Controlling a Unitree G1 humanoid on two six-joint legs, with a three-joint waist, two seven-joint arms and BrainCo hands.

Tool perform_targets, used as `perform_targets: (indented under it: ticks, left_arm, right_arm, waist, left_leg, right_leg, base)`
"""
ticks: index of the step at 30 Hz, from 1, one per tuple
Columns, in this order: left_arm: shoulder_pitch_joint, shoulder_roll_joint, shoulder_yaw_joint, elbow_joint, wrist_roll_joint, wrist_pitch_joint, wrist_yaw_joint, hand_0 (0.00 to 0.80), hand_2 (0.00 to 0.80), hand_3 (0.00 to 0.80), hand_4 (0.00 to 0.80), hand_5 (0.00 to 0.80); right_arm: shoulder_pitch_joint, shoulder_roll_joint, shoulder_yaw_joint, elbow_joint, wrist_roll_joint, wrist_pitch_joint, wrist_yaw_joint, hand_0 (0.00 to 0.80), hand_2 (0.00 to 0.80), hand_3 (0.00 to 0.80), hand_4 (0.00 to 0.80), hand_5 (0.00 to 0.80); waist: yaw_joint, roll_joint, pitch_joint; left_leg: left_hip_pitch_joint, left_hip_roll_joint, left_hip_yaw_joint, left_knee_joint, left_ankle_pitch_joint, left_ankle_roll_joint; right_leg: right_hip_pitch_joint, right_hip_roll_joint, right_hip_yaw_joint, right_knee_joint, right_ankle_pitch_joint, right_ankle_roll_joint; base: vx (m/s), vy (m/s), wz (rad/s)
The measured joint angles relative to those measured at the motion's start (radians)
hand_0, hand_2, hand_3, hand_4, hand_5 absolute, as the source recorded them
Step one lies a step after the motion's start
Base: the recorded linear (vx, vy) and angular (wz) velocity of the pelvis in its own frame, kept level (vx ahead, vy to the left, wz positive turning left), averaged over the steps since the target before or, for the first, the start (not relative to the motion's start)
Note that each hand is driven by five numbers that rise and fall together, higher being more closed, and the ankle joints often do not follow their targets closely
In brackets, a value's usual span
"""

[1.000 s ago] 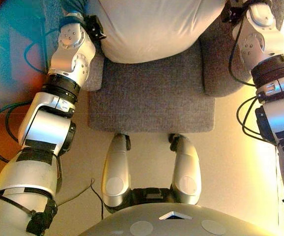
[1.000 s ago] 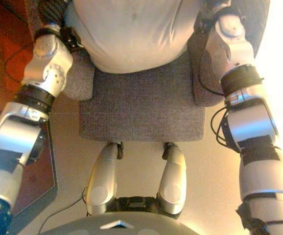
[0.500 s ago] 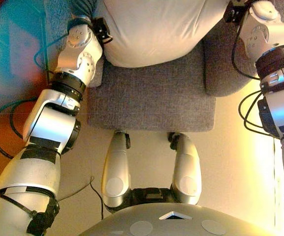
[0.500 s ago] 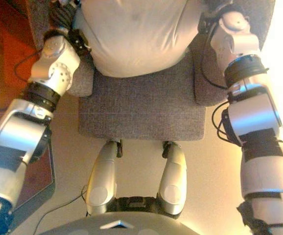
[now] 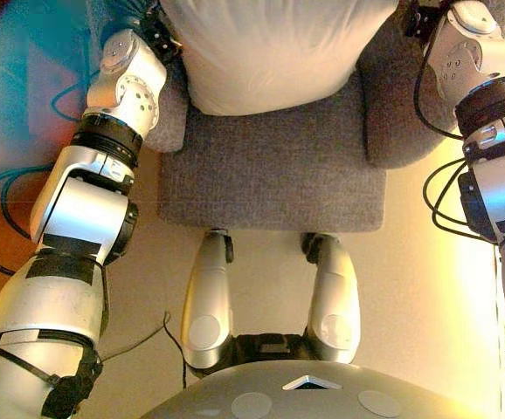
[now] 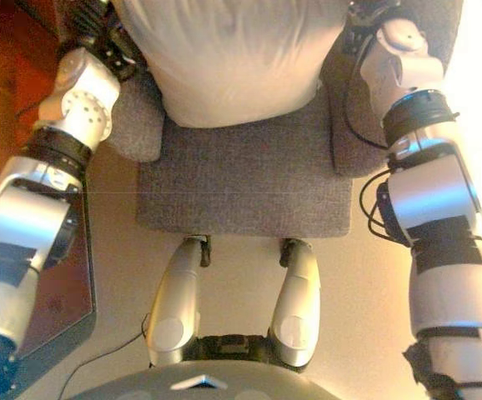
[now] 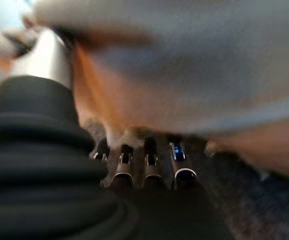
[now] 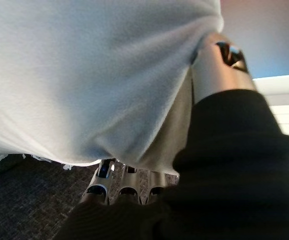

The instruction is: Pick up the cushion and take it to the sofa

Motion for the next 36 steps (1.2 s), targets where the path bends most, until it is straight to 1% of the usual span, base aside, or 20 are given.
perform_targets:
  ticks: [2, 4, 7, 10, 12, 14, 18, 20, 23, 26, 28, 29, 31, 32, 33, 34, 35, 36]
  left_arm:
    - [-0.004, 0.029, -0.001, 0.000, 0.043, -0.013, 0.015, 0.000, 0.000, 0.000, 0.000, 0.000]
    - [-0.007, 0.059, 0.001, -0.002, 0.089, -0.031, 0.038, 0.000, 0.000, 0.000, 0.000, 0.000]
    - [-0.008, 0.114, 0.013, -0.002, 0.114, -0.039, 0.075, 0.000, 0.000, 0.000, 0.000, 0.000]
    - [-0.008, 0.162, 0.020, -0.002, 0.114, -0.062, 0.107, 0.000, 0.000, 0.000, 0.000, 0.000]
    - [-0.008, 0.175, 0.026, -0.002, 0.114, -0.078, 0.133, 0.000, 0.000, 0.000, 0.000, 0.000]
    - [-0.008, 0.182, 0.027, -0.002, 0.114, -0.095, 0.167, 0.000, 0.000, 0.000, 0.000, 0.000]
    - [-0.010, 0.197, 0.047, -0.002, 0.146, -0.113, 0.220, 0.000, 0.000, 0.000, 0.000, 0.000]
    - [-0.010, 0.209, 0.057, -0.009, 0.153, -0.119, 0.218, 0.000, 0.000, 0.000, 0.000, 0.000]
    - [-0.008, 0.238, 0.063, -0.047, 0.151, -0.133, 0.192, 0.000, 0.000, 0.000, 0.000, 0.000]
    - [0.041, 0.239, 0.122, -0.119, 0.132, -0.177, 0.124, 0.000, 0.000, 0.000, 0.000, 0.000]
    - [0.126, 0.231, 0.178, -0.224, 0.113, -0.200, 0.050, 0.000, 0.000, 0.000, 0.000, 0.000]
    - [0.166, 0.227, 0.191, -0.259, 0.110, -0.207, 0.018, 0.000, 0.000, 0.000, 0.000, 0.000]
    - [0.295, 0.187, 0.261, -0.391, 0.093, -0.215, -0.056, 0.000, 0.000, 0.000, 0.000, 0.000]
    - [0.341, 0.171, 0.275, -0.428, 0.092, -0.217, -0.090, 0.000, 0.000, 0.000, 0.000, 0.000]
    - [0.421, 0.129, 0.331, -0.515, 0.093, -0.225, -0.124, 0.000, 0.000, 0.000, 0.000, 0.000]
    - [0.503, 0.092, 0.360, -0.587, 0.094, -0.238, -0.150, 0.000, 0.000, 0.000, 0.000, 0.000]
    - [0.571, 0.062, 0.369, -0.623, 0.096, -0.240, -0.176, 0.000, 0.000, 0.000, 0.000, 0.000]
    - [0.643, 0.028, 0.371, -0.656, 0.107, -0.240, -0.185, 0.000, 0.000, 0.000, 0.000, 0.000]
  right_arm:
    - [-0.001, -0.003, 0.000, -0.005, 0.016, -0.003, -0.015, 0.000, 0.000, 0.000, 0.000, 0.000]
    - [-0.001, -0.009, 0.000, -0.022, 0.016, -0.007, -0.030, 0.000, 0.000, 0.000, 0.000, 0.000]
    - [-0.001, -0.015, -0.001, -0.038, 0.016, -0.032, -0.050, 0.000, 0.000, 0.000, 0.000, 0.000]
    - [-0.001, -0.030, -0.016, -0.039, 0.045, -0.074, -0.109, 0.000, 0.000, 0.000, 0.000, 0.000]
    - [-0.001, -0.041, -0.046, -0.039, 0.060, -0.101, -0.145, 0.000, 0.000, 0.000, 0.000, 0.000]
    - [-0.001, -0.057, -0.048, -0.047, 0.060, -0.130, -0.174, 0.000, 0.000, 0.000, 0.000, 0.000]
    - [-0.001, -0.092, -0.052, -0.073, 0.068, -0.149, -0.201, 0.000, 0.000, 0.000, 0.000, 0.000]
    - [-0.001, -0.113, -0.077, -0.079, 0.082, -0.154, -0.207, 0.000, 0.000, 0.000, 0.000, 0.000]
    - [0.004, -0.139, -0.098, -0.092, 0.115, -0.161, -0.227, 0.000, 0.000, 0.000, 0.000, 0.000]
    - [0.026, -0.150, -0.148, -0.145, 0.123, -0.179, -0.232, 0.000, 0.000, 0.000, 0.000, 0.000]
    - [0.092, -0.174, -0.181, -0.254, 0.111, -0.193, -0.223, 0.000, 0.000, 0.000, 0.000, 0.000]
    - [0.124, -0.176, -0.199, -0.290, 0.110, -0.194, -0.218, 0.000, 0.000, 0.000, 0.000, 0.000]
    - [0.265, -0.182, -0.270, -0.421, 0.116, -0.196, -0.179, 0.000, 0.000, 0.000, 0.000, 0.000]
    - [0.319, -0.179, -0.297, -0.444, 0.134, -0.193, -0.147, 0.000, 0.000, 0.000, 0.000, 0.000]
    - [0.418, -0.152, -0.376, -0.521, 0.173, -0.193, -0.098, 0.000, 0.000, 0.000, 0.000, 0.000]
    - [0.516, -0.122, -0.420, -0.579, 0.192, -0.195, -0.057, 0.000, 0.000, 0.000, 0.000, 0.000]
    - [0.599, -0.089, -0.429, -0.615, 0.203, -0.193, -0.022, 0.000, 0.000, 0.000, 0.000, 0.000]
    - [0.691, -0.036, -0.439, -0.669, 0.205, -0.193, -0.001, 0.000, 0.000, 0.000, 0.000, 0.000]
  waist:
    - [-0.001, 0.002, 0.000]
    - [0.001, 0.003, 0.000]
    - [0.002, 0.003, 0.000]
    - [0.003, 0.004, 0.001]
    - [0.003, 0.006, 0.002]
    - [0.004, 0.008, 0.001]
    - [0.001, 0.014, -0.001]
    - [0.002, 0.022, -0.006]
    - [0.003, 0.026, -0.007]
    - [0.005, 0.035, -0.012]
    - [0.005, 0.047, -0.019]
    - [0.008, 0.050, -0.023]
    - [0.014, 0.057, -0.037]
    - [0.024, 0.059, -0.043]
    - [0.030, 0.059, -0.052]
    - [0.030, 0.058, -0.059]
    - [0.032, 0.056, -0.073]
    - [0.030, 0.054, -0.098]
  left_leg:
    - [0.002, 0.001, 0.002, -0.004, 0.001, -0.001]
    - [0.008, 0.000, 0.005, -0.015, 0.012, 0.002]
    - [0.020, 0.002, 0.011, -0.023, 0.013, 0.001]
    - [0.029, 0.002, 0.019, -0.024, 0.012, 0.002]
    - [0.046, 0.002, 0.021, -0.030, 0.012, 0.002]
    - [0.062, 0.003, 0.022, -0.039, 0.013, 0.002]
    - [0.085, 0.004, 0.023, -0.059, 0.013, 0.000]
    - [0.087, 0.005, 0.023, -0.069, 0.016, -0.003]
    - [0.115, 0.002, 0.022, -0.114, 0.041, -0.005]
    - [0.162, 0.002, 0.022, -0.160, 0.054, -0.009]
    - [0.189, 0.001, 0.021, -0.182, 0.059, -0.008]
    - [0.205, 0.000, 0.021, -0.194, 0.059, -0.008]
    - [0.236, 0.001, 0.022, -0.215, 0.059, -0.008]
    - [0.247, -0.001, 0.023, -0.224, 0.059, -0.009]
    - [0.261, -0.001, 0.023, -0.236, 0.059, -0.009]
    - [0.276, 0.001, 0.022, -0.247, 0.058, -0.010]
    - [0.292, 0.001, 0.022, -0.258, 0.058, -0.010]
    - [0.300, 0.002, 0.023, -0.270, 0.056, -0.011]
  right_leg:
    - [-0.001, -0.001, 0.000, 0.001, -0.006, -0.005]
    - [-0.002, 0.000, 0.000, -0.002, -0.001, -0.001]
    - [0.002, 0.000, 0.000, -0.002, -0.002, -0.003]
    - [0.005, -0.001, 0.002, -0.002, -0.003, -0.003]
    - [0.021, -0.002, 0.001, -0.005, -0.003, -0.003]
    - [0.037, -0.001, 0.001, -0.011, -0.004, -0.003]
    - [0.054, -0.002, 0.001, -0.019, -0.007, -0.006]
    - [0.056, -0.002, 0.000, -0.025, -0.007, -0.006]
    - [0.076, -0.001, -0.014, -0.042, -0.004, -0.006]
    - [0.120, 0.000, -0.029, -0.073, -0.003, -0.006]
    - [0.153, 0.002, -0.045, -0.094, -0.002, -0.004]
    - [0.167, 0.002, -0.050, -0.102, -0.002, -0.003]
    - [0.206, 0.004, -0.065, -0.127, -0.004, 0.002]
    - [0.217, 0.007, -0.067, -0.136, -0.004, 0.003]
    - [0.236, 0.014, -0.070, -0.156, -0.003, 0.007]
    - [0.257, 0.018, -0.074, -0.172, -0.002, 0.008]
    - [0.276, 0.020, -0.076, -0.186, -0.002, 0.011]
    - [0.287, 0.025, -0.076, -0.203, -0.002, 0.014]
  base:
    - [-0.004, -0.004, 0.00]
    - [0.042, -0.005, 0.00]
    - [0.043, -0.008, -0.05]
    - [0.050, -0.007, -0.05]
    - [0.038, -0.003, -0.01]
    - [0.016, -0.003, 0.00]
    - [0.000, 0.000, 0.00]
    - [0.000, 0.000, 0.00]
    - [0.012, -0.016, 0.07]
    - [0.022, -0.019, 0.05]
    - [0.034, -0.044, 0.08]
    - [0.040, -0.056, 0.09]
    - [0.056, -0.068, 0.07]
    - [0.082, -0.074, 0.04]
    - [0.076, -0.055, 0.03]
    - [0.087, -0.046, 0.06]
    - [0.085, -0.037, 0.04]
    - [0.084, -0.035, 0.02]
